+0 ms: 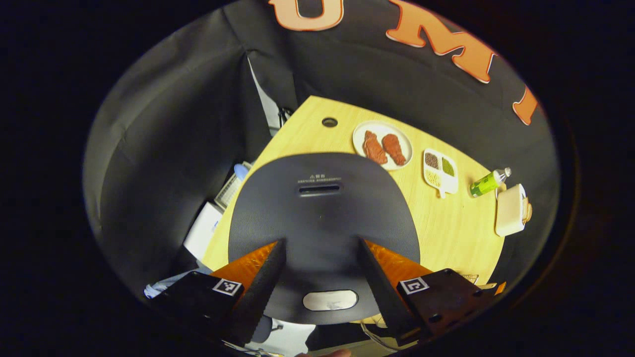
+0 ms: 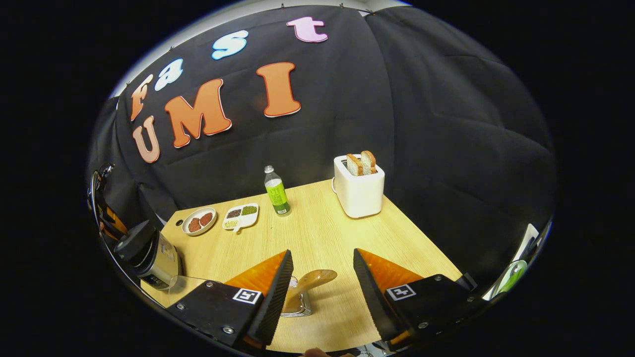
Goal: Close the left gripper, press the button to open the rice cooker; take a wooden spoon from the chopstick holder with the right hand, scoop a spoonful of rice and pour it into the rice cooker, then put the wooden spoon back into the chopstick holder.
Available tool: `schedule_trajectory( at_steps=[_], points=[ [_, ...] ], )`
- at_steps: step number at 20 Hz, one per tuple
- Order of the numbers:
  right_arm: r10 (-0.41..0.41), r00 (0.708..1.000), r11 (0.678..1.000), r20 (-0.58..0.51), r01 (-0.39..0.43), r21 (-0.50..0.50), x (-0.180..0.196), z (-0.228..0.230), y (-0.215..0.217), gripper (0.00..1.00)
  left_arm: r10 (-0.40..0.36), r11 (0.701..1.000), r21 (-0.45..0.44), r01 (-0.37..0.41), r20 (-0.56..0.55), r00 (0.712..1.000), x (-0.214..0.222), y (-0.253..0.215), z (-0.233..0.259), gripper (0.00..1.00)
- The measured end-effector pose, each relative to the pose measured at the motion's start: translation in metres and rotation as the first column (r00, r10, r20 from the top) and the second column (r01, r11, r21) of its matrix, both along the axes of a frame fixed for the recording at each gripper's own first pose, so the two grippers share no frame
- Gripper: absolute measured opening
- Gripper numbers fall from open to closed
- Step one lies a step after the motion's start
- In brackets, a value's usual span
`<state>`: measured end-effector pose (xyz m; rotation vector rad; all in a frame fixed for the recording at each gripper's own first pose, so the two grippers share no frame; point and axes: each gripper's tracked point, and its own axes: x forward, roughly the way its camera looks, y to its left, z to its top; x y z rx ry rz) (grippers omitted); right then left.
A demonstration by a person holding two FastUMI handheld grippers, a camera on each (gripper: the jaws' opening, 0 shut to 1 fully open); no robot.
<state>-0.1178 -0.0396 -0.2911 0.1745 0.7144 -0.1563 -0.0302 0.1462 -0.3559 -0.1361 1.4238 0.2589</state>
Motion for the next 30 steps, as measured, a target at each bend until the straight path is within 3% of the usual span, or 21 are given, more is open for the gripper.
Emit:
schedule_trajectory(
  at_steps=[2,4,8,11,14,17,22,25,27,30],
  points=[
    [0.013,1.0,1.0,0.004,-0.013,-0.021,0.004,0.001,0.002,0.77,0.024,1.0,-0.007,-0.025,-0.053,0.998,-0.008,-0.003,-0.01,0.96],
    [0.026,1.0,0.999,0.008,-0.026,-0.039,0.007,0.003,0.005,0.77,0.008,1.0,-0.004,-0.009,-0.066,0.998,-0.005,-0.004,-0.014,0.98],
    [0.051,0.999,0.998,0.013,-0.051,-0.047,0.011,0.004,0.018,0.77,-0.015,1.0,0.004,0.015,-0.038,0.999,-0.002,-0.006,-0.014,0.98],
    [0.078,0.997,0.996,0.028,-0.077,-0.042,0.017,0.01,0.028,0.77,-0.037,0.999,0.024,0.036,0.03,0.999,0.001,-0.006,-0.013,0.98],
    [0.108,0.993,0.992,0.051,-0.105,-0.065,0.025,0.016,0.032,0.77,-0.114,0.992,0.066,0.105,0.155,0.981,0.006,-0.006,-0.012,0.99],
    [0.13,0.99,0.99,0.06,-0.126,-0.065,0.028,0.018,0.038,0.77,-0.086,0.993,0.104,0.06,0.264,0.961,-0.001,-0.005,-0.006,0.99],
    [0.146,0.987,0.989,0.071,-0.144,-0.036,0.032,0.022,0.047,0.77,-0.138,0.981,0.183,0.061,0.45,0.882,-0.007,-0.01,-0.002,0.99],
    [0.171,0.98,0.985,0.106,-0.166,-0.052,0.039,0.033,0.052,0.77,-0.132,0.986,0.159,0.054,0.532,0.837,-0.018,-0.032,0.021,0.98],
    [0.188,0.973,0.982,0.132,-0.181,-0.063,0.047,0.041,0.058,0.77,-0.163,0.98,0.191,0.057,0.602,0.782,-0.017,-0.043,0.043,0.98],
    [0.22,0.959,0.974,0.177,-0.207,-0.088,0.059,0.054,0.069,0.77,-0.233,0.967,0.239,0.086,0.703,0.672,-0.012,-0.072,0.093,0.97]
  ],
)
